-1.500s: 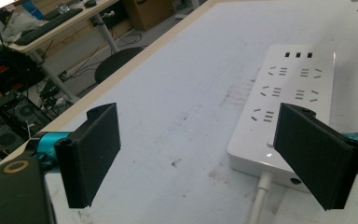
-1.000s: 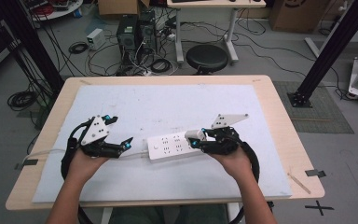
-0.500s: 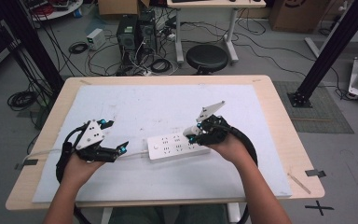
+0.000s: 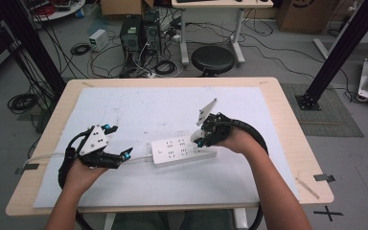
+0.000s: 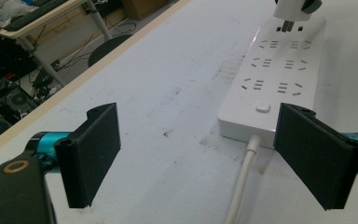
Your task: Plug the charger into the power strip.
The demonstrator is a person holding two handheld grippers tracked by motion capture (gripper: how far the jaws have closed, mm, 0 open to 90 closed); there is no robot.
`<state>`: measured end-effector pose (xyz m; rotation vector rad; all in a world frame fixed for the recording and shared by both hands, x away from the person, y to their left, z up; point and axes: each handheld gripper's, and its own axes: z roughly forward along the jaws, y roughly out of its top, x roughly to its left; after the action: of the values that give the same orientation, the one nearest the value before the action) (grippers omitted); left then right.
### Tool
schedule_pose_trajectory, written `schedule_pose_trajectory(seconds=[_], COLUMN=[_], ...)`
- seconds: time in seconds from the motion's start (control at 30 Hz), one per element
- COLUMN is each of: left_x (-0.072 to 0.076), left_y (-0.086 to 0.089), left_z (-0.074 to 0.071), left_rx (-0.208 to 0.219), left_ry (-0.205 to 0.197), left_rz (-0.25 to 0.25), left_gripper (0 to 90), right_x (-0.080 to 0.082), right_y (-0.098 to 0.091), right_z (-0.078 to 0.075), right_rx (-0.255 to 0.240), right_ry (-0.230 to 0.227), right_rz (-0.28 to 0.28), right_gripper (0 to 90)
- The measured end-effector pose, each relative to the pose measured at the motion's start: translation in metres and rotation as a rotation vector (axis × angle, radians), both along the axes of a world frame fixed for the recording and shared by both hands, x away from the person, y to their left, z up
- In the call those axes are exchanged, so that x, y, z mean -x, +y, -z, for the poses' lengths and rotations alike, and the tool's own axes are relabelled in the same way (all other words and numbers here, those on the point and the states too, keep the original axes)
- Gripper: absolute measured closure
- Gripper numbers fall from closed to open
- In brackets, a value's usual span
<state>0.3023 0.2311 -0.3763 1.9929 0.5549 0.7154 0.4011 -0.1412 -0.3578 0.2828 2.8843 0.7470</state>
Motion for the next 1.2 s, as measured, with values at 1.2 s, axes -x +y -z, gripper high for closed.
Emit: schedule_pose_trajectory(seconds=[1.2], left_x=[0.0], left_y=[0.008], left_z=[0.008], left_rx=[0.011], left_ry=[0.014], left_rz=[-0.013], left_gripper=[14.8], right_x=[-0.027], right_y=[0.03], right_z=[0.003], right_rx=[0.224], right_ry=[-0.015], right_rz=[-0.215], right_gripper=[63.1])
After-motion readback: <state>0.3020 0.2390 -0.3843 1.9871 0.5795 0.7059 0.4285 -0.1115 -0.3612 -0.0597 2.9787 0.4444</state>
